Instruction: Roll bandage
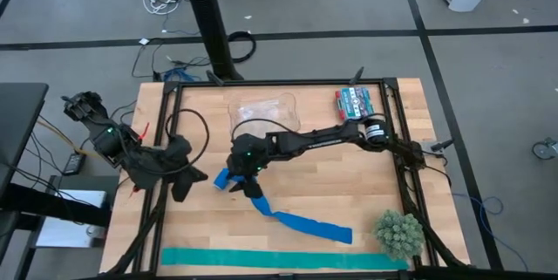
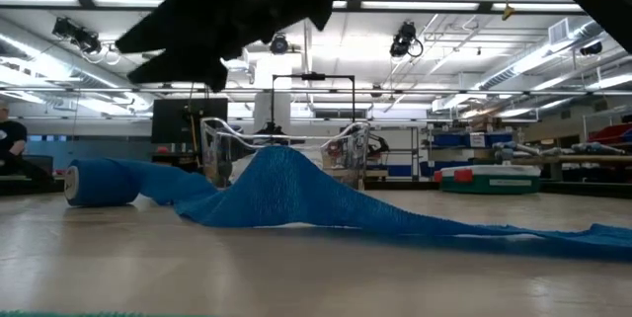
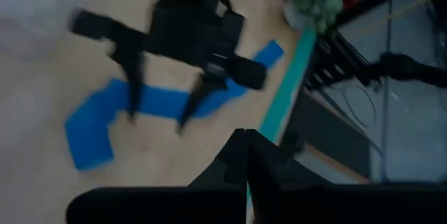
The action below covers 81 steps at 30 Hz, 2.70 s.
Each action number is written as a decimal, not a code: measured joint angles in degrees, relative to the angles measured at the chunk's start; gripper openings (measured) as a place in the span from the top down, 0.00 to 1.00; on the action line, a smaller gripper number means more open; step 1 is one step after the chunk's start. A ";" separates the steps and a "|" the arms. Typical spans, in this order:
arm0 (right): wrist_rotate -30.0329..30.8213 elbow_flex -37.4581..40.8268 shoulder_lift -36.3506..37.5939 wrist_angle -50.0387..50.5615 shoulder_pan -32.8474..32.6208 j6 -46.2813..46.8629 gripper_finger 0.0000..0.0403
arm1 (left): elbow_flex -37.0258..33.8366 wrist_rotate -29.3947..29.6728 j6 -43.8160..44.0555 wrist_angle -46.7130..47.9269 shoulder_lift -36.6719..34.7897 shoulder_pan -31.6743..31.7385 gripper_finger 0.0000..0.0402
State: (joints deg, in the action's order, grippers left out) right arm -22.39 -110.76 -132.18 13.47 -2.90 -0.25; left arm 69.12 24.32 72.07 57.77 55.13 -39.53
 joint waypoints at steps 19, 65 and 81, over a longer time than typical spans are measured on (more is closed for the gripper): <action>13.07 0.09 -5.73 -5.83 -0.07 -14.03 0.29 | 0.07 -19.04 3.65 -1.21 0.01 0.03 0.99; 4.60 0.09 3.30 44.52 1.98 -7.83 1.00 | 0.07 -9.07 -1.88 -0.32 5.94 0.14 0.99; 1.64 0.09 5.57 70.07 3.02 -12.06 1.00 | 0.07 -4.56 -5.72 -4.48 12.74 4.39 0.99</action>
State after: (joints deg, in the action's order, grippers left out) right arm -20.75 -110.67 -126.61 83.53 0.12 -12.31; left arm 69.19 19.76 66.35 53.30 67.86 -35.15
